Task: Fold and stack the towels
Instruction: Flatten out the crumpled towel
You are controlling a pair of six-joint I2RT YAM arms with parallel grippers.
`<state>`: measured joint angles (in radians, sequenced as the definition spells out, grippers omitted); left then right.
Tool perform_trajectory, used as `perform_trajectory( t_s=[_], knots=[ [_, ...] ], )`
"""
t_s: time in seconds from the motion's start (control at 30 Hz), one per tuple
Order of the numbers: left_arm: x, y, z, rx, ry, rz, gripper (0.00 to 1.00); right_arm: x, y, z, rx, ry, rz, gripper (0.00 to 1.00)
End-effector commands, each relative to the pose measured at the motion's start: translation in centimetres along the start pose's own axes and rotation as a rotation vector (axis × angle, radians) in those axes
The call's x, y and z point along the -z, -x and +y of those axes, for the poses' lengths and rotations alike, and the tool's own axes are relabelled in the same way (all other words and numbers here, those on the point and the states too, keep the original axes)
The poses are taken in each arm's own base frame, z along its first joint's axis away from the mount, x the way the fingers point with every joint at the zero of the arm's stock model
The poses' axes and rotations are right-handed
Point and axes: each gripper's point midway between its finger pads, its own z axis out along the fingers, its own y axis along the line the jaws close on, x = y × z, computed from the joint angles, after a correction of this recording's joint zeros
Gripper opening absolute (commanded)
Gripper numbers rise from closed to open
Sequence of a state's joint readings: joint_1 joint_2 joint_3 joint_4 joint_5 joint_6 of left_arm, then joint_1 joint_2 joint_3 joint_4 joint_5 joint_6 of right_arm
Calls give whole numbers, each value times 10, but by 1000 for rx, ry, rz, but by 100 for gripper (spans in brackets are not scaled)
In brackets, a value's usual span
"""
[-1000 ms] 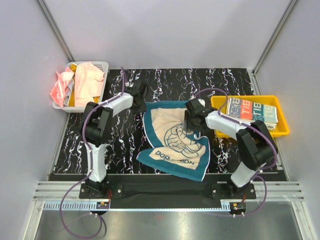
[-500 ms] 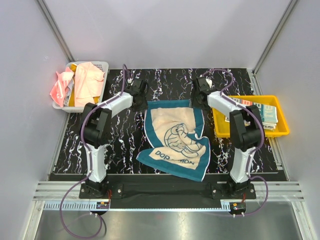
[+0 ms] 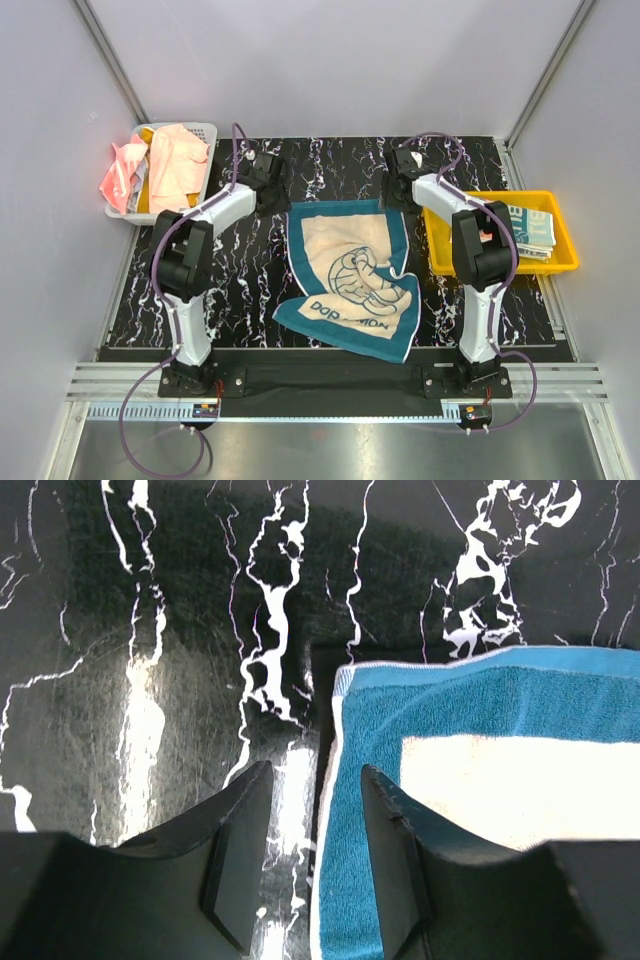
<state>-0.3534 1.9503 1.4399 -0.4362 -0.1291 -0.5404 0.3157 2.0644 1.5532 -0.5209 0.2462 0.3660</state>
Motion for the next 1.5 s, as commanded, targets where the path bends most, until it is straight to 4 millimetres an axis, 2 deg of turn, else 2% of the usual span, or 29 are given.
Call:
perform_trajectory(
  t_s=[0.0,0.03,0.17,0.37,0.57,0.73,0.87,1.1,1.13,1.2,1.23,1.3,1.33,1.4,1.47],
  knots=[
    [-8,15,-15,-12,-64,-29,46,-1,24,2,1,2,-46,70],
    [-15,13,-15,-12,-66,-19,47,-1,30,3,-5,6,-50,70],
    [-33,8,-15,-15,-72,29,49,-17,24,5,-7,18,-8,70],
    [-43,10,-11,-17,-70,41,52,-34,20,3,6,-13,14,70],
    [-51,6,-11,-23,-79,56,52,-43,17,2,7,-21,11,69],
    [-59,2,-11,-12,-79,67,46,-49,17,4,16,-8,13,67],
    [-62,-4,-15,-3,-103,88,42,-56,13,9,16,8,28,61],
    [-66,-6,-20,10,-130,97,28,-54,14,10,22,17,27,41],
    [-65,-5,-21,11,-132,93,20,-52,16,10,21,16,23,32],
    [-62,0,-22,14,-135,84,13,-50,18,9,25,12,19,24],
    [-59,5,-25,13,-140,73,6,-45,22,10,25,16,9,18],
    [-49,18,-30,9,-154,47,0,-39,30,10,24,24,-9,13],
    [-45,23,-32,7,-157,34,0,-30,37,13,22,36,-27,8],
    [-35,35,-30,2,-143,1,0,-18,46,15,21,52,-51,6],
    [-15,51,-36,-3,-160,-41,0,0,60,16,12,65,-88,3]
  ],
)
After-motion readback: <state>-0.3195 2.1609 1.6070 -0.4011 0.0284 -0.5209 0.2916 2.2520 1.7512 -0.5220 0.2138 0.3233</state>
